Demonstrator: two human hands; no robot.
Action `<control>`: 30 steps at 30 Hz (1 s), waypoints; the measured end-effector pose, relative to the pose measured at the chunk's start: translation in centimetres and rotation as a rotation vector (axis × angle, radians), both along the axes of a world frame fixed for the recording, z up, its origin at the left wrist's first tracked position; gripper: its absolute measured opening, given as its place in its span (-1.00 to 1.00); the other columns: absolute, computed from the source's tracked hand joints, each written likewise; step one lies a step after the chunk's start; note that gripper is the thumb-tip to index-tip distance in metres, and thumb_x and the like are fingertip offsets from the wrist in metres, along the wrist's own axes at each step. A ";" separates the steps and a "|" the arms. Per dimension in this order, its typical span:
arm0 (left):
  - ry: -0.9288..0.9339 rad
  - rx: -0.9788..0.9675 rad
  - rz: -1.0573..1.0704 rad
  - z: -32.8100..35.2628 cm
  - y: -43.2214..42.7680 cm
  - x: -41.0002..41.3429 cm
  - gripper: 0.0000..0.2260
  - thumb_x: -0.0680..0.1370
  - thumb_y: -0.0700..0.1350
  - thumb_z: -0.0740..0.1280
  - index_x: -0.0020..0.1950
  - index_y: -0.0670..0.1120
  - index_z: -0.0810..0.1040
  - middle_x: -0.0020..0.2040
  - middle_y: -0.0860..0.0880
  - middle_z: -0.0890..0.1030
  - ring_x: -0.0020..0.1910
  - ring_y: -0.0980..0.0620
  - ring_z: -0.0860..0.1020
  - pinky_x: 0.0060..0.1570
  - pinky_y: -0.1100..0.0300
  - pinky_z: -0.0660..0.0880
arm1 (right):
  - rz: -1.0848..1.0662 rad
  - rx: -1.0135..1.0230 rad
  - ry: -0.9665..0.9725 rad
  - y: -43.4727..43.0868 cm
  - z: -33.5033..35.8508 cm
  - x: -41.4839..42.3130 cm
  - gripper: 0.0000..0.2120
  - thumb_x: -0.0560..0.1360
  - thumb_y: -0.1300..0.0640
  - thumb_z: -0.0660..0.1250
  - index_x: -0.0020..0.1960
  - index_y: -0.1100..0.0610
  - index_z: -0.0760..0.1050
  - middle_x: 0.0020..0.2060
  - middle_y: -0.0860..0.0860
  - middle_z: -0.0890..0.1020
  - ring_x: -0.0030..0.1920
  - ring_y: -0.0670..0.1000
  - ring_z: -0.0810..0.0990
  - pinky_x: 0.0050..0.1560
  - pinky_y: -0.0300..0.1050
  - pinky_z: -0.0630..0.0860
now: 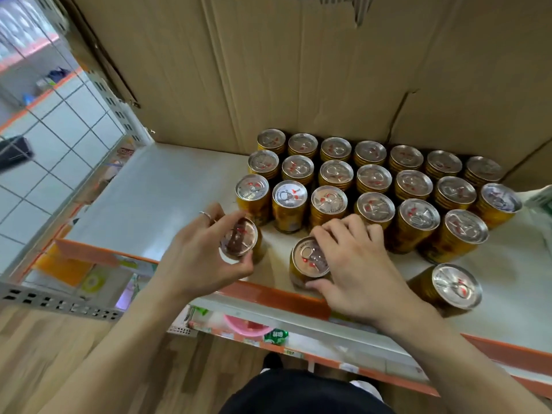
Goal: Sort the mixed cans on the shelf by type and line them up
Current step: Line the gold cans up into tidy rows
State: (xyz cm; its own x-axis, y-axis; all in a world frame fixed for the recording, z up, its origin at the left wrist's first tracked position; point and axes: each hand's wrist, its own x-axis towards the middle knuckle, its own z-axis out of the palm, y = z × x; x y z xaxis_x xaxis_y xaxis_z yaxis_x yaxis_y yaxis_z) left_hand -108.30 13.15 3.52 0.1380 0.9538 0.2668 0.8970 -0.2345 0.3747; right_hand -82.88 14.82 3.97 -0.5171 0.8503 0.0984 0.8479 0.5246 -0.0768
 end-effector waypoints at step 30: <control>-0.021 0.082 0.047 -3.5 0.8 3.5 -0.43 0.30 0.10 0.60 0.24 -0.05 0.56 0.34 -0.20 0.38 0.30 -0.25 0.22 0.15 -0.21 0.44 | -0.350 -0.268 0.483 -0.1 -1.0 -1.0 -0.30 0.42 -0.04 0.51 0.45 0.00 0.28 0.25 -0.07 0.36 0.23 -0.02 0.46 0.26 -0.05 0.46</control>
State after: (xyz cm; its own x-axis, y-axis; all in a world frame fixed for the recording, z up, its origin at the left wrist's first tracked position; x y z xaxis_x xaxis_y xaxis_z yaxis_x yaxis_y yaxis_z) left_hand -104.85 13.99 0.04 0.0873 0.9341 0.3463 0.8996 -0.2232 0.3753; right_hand -83.85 14.76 2.94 -0.1561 0.9877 0.0120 0.8024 0.1339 -0.5816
